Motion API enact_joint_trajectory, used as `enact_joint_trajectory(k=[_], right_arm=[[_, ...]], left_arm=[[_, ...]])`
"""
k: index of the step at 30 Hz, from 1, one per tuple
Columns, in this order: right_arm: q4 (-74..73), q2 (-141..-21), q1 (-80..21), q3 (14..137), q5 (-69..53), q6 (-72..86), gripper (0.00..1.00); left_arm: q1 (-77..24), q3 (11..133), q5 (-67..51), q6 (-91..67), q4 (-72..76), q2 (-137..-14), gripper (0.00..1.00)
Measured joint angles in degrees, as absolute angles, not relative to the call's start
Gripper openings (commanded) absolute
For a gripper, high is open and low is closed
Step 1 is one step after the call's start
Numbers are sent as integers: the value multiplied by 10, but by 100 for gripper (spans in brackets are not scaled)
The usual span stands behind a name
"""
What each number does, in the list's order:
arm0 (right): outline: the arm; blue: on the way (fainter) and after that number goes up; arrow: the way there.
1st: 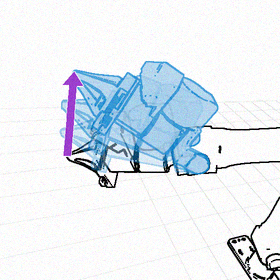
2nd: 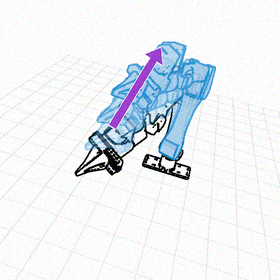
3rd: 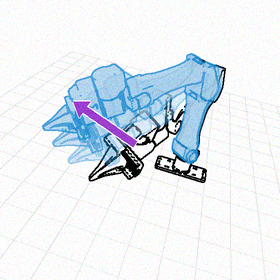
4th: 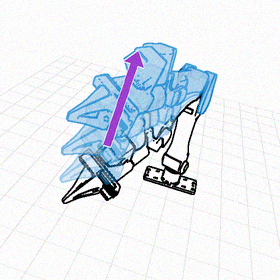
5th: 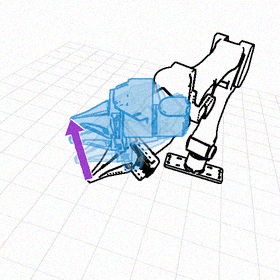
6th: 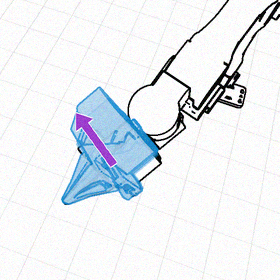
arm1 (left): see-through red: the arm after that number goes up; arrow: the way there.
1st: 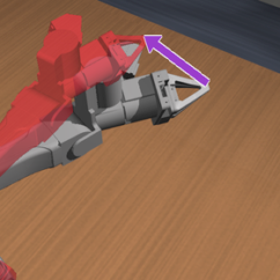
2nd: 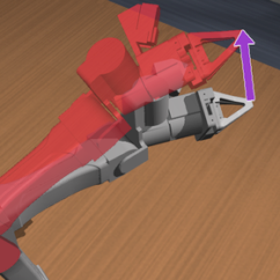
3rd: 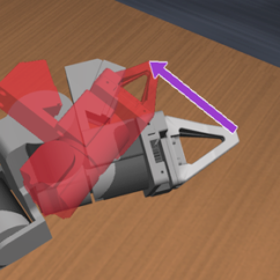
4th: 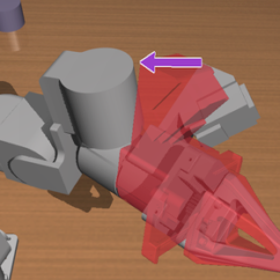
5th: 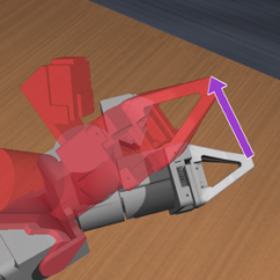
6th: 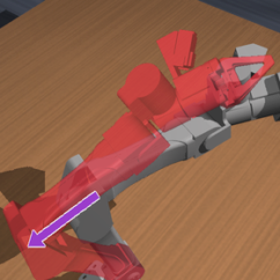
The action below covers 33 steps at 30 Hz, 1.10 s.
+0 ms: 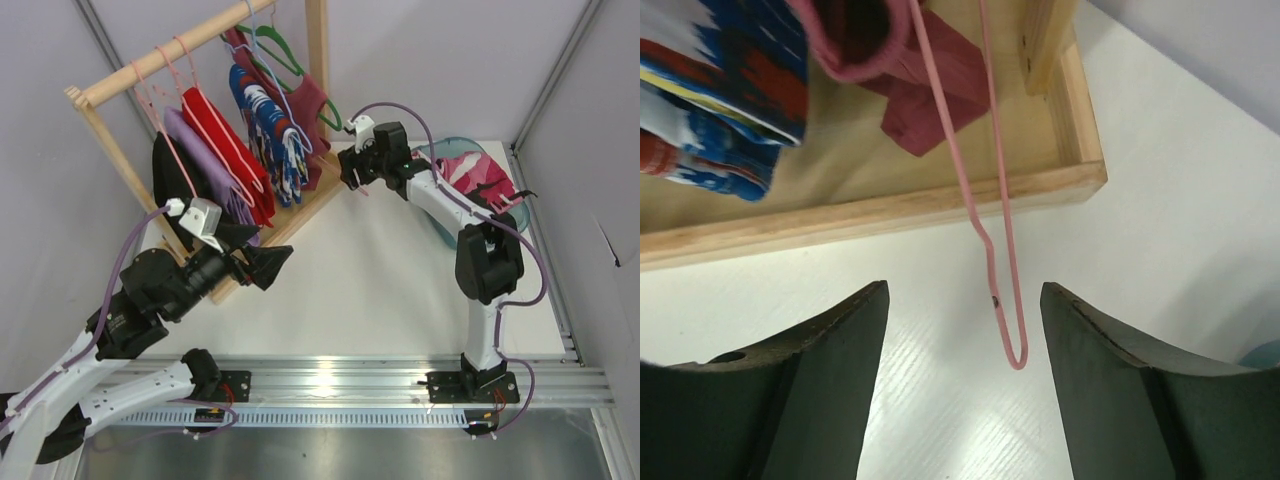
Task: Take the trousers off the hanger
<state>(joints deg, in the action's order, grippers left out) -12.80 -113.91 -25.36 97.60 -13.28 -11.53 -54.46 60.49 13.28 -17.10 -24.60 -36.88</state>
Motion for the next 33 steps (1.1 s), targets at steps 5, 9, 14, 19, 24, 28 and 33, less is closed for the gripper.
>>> enact_joint_trajectory(k=[5, 9, 14, 19, 24, 28, 33], right_arm=[[-118, -1179, -246, 976, -131, -121, 67], [-116, -1214, -240, 976, -137, -121, 65], [-117, -1248, -238, 981, -132, -135, 52], [-118, -1281, -236, 1010, -110, -137, 0], [-120, -1284, -229, 1018, -128, -109, 0], [-126, -1280, -223, 1019, -136, -101, 0], [-156, -1246, -228, 1019, -140, -105, 0]], left_arm=[[-545, 605, 134, -171, -247, -369, 99], [-545, 605, 138, -171, -248, -370, 99], [-545, 605, 144, -171, -248, -378, 100], [-545, 605, 148, -171, -248, -391, 99], [-545, 605, 148, -171, -248, -397, 99], [-545, 605, 148, -171, -248, -397, 99], [-545, 605, 147, -175, -248, -392, 100]])
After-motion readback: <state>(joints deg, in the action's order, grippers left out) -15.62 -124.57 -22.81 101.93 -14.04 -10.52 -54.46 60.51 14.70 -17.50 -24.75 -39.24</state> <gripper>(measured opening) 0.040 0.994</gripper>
